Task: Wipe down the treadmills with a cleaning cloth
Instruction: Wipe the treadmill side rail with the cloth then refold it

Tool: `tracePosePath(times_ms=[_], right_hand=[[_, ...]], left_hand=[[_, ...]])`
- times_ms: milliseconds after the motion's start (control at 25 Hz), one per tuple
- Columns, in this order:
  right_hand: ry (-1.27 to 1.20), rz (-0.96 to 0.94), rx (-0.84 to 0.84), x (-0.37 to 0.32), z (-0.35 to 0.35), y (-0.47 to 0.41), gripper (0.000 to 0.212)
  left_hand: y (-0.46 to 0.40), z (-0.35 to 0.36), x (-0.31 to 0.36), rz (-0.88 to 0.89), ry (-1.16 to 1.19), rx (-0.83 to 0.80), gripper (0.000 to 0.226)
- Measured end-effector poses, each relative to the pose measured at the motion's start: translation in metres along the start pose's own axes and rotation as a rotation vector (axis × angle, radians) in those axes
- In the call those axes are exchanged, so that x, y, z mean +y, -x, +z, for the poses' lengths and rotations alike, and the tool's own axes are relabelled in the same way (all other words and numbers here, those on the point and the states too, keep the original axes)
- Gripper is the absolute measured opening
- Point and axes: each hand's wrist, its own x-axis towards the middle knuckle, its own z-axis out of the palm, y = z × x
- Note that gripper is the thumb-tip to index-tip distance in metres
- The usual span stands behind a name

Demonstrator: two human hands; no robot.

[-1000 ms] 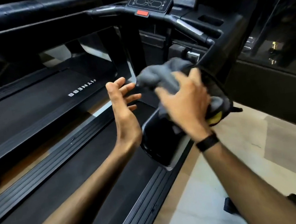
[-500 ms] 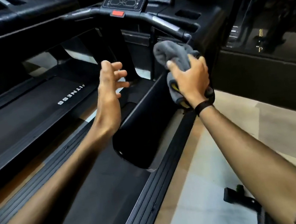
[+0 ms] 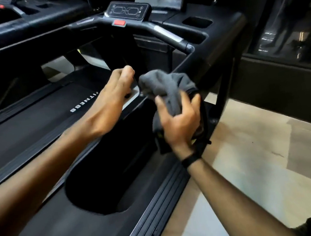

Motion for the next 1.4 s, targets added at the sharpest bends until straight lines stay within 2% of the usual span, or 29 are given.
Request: tracePosePath(times_ms=[80, 160, 240, 320, 400, 440, 520, 640, 680, 760, 880, 960, 1040, 1120, 1240, 1320, 1400], right_hand=[[-0.051, 0.259, 0.075, 0.030, 0.004, -0.039, 0.051], [-0.178, 0.352, 0.159, 0.057, 0.004, -0.047, 0.050], [-0.269, 0.347, 0.212, 0.063, 0.002, -0.020, 0.049], [-0.282, 0.356, 0.114, 0.059, 0.000, 0.037, 0.057], [-0.204, 0.325, -0.043, 0.055, -0.002, 0.083, 0.067], [-0.173, 0.309, -0.096, 0.057, 0.000, 0.084, 0.069], [-0.174, 0.314, -0.019, 0.073, 0.009, 0.047, 0.061], [-0.192, 0.530, 0.213, 0.101, 0.021, -0.053, 0.055], [-0.196, 0.603, 0.232, 0.109, 0.023, -0.074, 0.056], [-0.240, 0.630, 0.220, 0.109, 0.022, -0.079, 0.055], [-0.242, 0.418, 0.173, 0.070, 0.008, -0.002, 0.049], [-0.239, 0.197, 0.059, 0.045, -0.006, 0.061, 0.052], [-0.273, 0.215, 0.007, 0.040, -0.008, 0.067, 0.054], [-0.218, 0.376, 0.112, 0.059, 0.006, 0.017, 0.062], [-0.173, 0.590, 0.186, 0.088, 0.023, -0.082, 0.059], [-0.232, 0.604, 0.205, 0.092, 0.021, -0.101, 0.054], [-0.270, 0.547, 0.215, 0.076, 0.012, -0.069, 0.048]], left_hand=[[0.001, 0.017, -0.003, 0.047, -0.316, -0.054, 0.077], [0.007, 0.028, -0.009, 0.150, -0.560, -0.133, 0.082], [0.004, 0.026, -0.015, 0.088, -0.487, -0.122, 0.086], [-0.018, 0.025, -0.027, -0.089, -0.311, -0.065, 0.081], [-0.036, 0.025, -0.039, -0.300, -0.114, 0.048, 0.060], [-0.038, 0.023, -0.042, -0.351, -0.086, 0.087, 0.048], [-0.028, 0.018, -0.041, -0.312, -0.181, 0.003, 0.046], [-0.010, 0.016, -0.027, -0.287, -0.216, -0.036, 0.060], [-0.012, 0.016, -0.025, -0.286, -0.202, -0.035, 0.060], [-0.016, 0.021, -0.019, -0.275, -0.185, -0.046, 0.060], [-0.020, 0.024, -0.020, -0.306, -0.100, -0.080, 0.094], [-0.019, 0.023, -0.020, -0.326, -0.042, -0.094, 0.104], [-0.018, 0.023, -0.020, -0.320, 0.003, -0.093, 0.101], [-0.016, 0.021, -0.021, -0.294, -0.015, -0.108, 0.102], [-0.011, 0.020, -0.020, -0.247, -0.023, -0.107, 0.073], [-0.019, 0.023, -0.020, -0.243, 0.003, -0.073, 0.062], [-0.028, 0.023, -0.023, -0.317, 0.070, -0.017, 0.064]])
